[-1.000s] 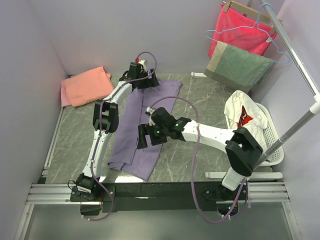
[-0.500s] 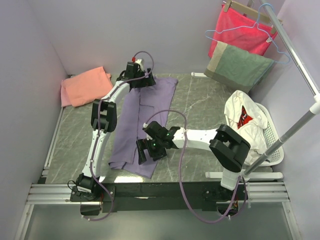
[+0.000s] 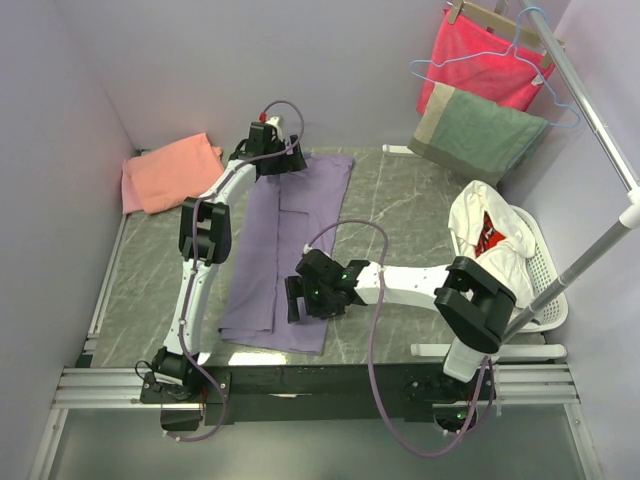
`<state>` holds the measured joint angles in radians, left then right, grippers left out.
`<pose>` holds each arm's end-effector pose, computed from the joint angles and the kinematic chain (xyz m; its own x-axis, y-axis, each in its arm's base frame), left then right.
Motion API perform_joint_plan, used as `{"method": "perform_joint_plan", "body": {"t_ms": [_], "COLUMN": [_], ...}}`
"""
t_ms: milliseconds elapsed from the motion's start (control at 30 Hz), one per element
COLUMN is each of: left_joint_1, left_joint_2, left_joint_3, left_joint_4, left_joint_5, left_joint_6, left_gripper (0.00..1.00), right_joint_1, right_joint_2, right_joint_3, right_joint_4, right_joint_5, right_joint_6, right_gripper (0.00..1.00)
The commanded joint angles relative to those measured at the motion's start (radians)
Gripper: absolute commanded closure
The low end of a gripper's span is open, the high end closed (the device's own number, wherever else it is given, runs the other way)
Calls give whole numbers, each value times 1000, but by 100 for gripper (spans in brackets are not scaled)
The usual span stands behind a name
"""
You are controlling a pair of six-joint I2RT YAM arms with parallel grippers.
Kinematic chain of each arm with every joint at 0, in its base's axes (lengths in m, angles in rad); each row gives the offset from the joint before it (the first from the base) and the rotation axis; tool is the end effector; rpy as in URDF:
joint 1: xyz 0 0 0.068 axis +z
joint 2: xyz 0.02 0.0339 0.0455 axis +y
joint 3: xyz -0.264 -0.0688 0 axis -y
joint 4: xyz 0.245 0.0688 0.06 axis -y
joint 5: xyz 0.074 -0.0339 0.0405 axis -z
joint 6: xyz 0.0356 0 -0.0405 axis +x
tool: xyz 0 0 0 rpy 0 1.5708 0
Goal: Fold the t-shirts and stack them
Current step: Rotate the tshirt 90 degrees
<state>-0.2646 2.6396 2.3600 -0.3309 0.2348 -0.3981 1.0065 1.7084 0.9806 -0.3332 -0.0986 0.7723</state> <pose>0.5697 -0.1629 0.1683 -0.6800 -0.2064 -0.7036 0.1896 0.8775 -0.4406 0.1748 0.2828 0.1613 -0.9391 -0.1852 -0.2896 -0.2950 0.8668 0.4021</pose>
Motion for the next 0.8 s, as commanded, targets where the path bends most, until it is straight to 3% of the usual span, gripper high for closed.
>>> {"method": "perform_joint_plan", "body": {"t_ms": [0, 167, 400, 500, 567, 633, 767], "left_joint_1": [7, 7, -7, -18, -22, -21, -21], "left_joint_2": [-89, -104, -230, -215, -163, -145, -258], "left_joint_3": [-1, -34, -264, -173, -3, 74, -51], "left_joint_4": [-11, -13, 111, 92, 44, 23, 115], "left_joint_5": [-9, 21, 64, 83, 103, 139, 88], "left_joint_6": [38, -10, -88, -53, -32, -33, -47], "left_gripper": [0, 1, 1, 1, 1, 1, 0], "right_joint_1": [-8, -14, -17, -17, -20, -29, -120], "right_joint_2": [22, -23, -78, -170, -263, -324, -450], "right_joint_3": [-114, -135, -191, -162, -126, -96, 4], "right_joint_4": [-331, -383, -389, -363, -348, -316, -312], "right_joint_5": [252, 277, 301, 300, 307, 321, 367], "right_joint_6": [25, 42, 42, 7, -25, -63, -82], "right_gripper": [0, 0, 0, 0, 0, 0, 0]}}
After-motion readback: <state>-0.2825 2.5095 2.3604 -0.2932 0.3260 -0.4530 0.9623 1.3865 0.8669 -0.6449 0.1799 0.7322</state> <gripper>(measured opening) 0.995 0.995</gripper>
